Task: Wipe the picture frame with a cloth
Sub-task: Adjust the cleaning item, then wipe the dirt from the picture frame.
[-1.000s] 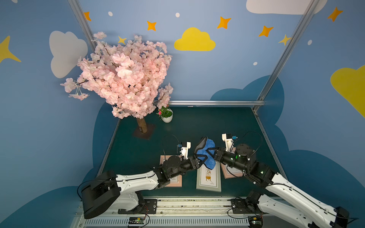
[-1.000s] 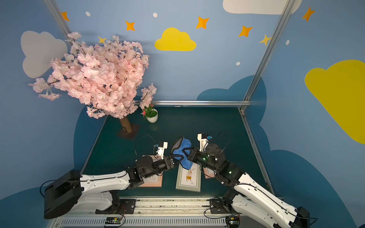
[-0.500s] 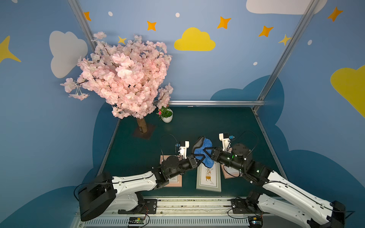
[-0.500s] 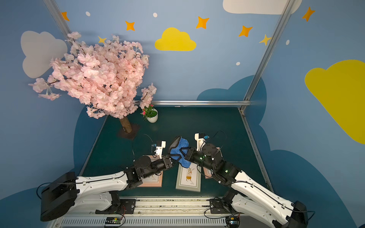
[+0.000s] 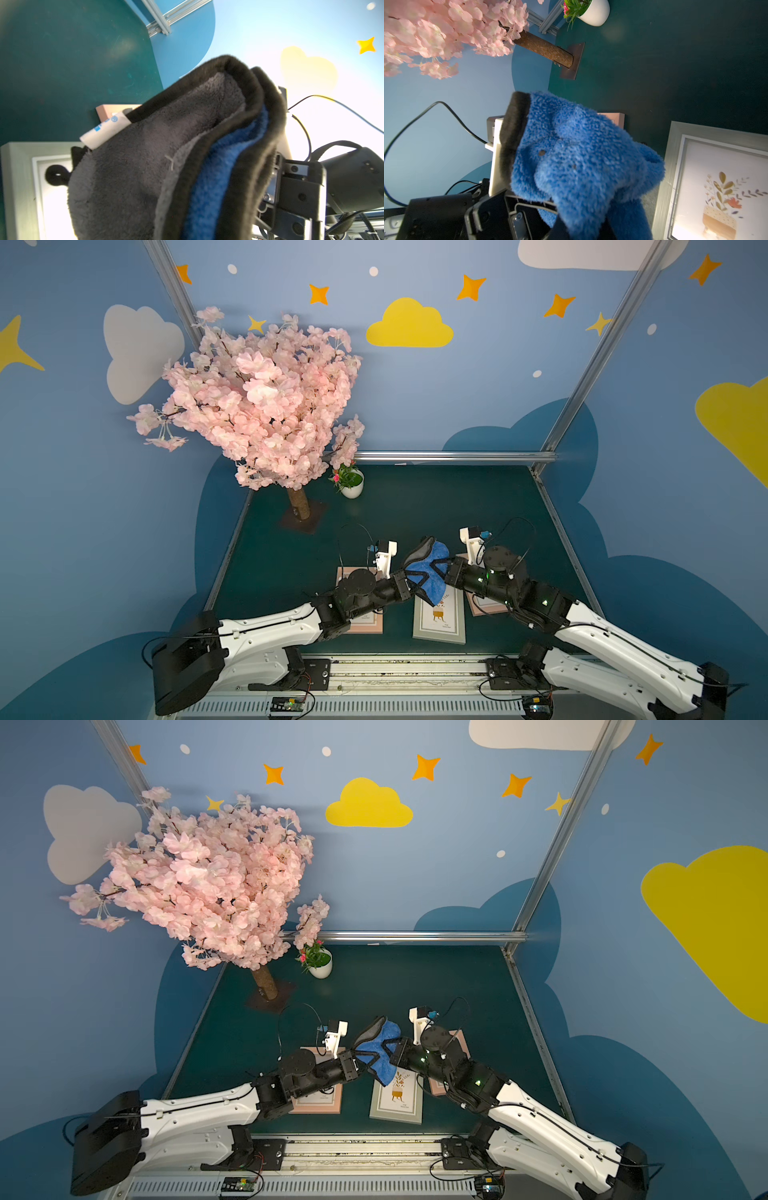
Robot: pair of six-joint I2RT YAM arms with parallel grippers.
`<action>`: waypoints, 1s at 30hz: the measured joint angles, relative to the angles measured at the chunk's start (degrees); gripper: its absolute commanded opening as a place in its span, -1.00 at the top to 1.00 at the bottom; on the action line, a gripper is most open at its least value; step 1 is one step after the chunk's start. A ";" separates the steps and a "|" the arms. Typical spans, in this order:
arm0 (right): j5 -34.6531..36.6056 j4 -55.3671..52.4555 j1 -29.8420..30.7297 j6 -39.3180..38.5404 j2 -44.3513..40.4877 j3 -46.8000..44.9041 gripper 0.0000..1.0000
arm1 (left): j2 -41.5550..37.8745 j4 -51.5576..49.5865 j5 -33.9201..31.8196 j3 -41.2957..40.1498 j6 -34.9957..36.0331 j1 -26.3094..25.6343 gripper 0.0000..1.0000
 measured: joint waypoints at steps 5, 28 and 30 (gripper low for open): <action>-0.31 -4.17 0.07 -0.02 0.28 -0.48 0.49 | 0.02 -10.05 1.79 3.32 1.14 -0.09 0.95; 7.28 -25.70 0.07 -2.67 -2.91 -12.13 0.06 | 22.43 -21.70 9.31 11.47 2.23 -3.85 0.40; 7.61 -25.81 0.04 -2.93 -2.43 -12.26 0.05 | 21.51 -25.73 8.90 12.11 3.13 -4.63 0.02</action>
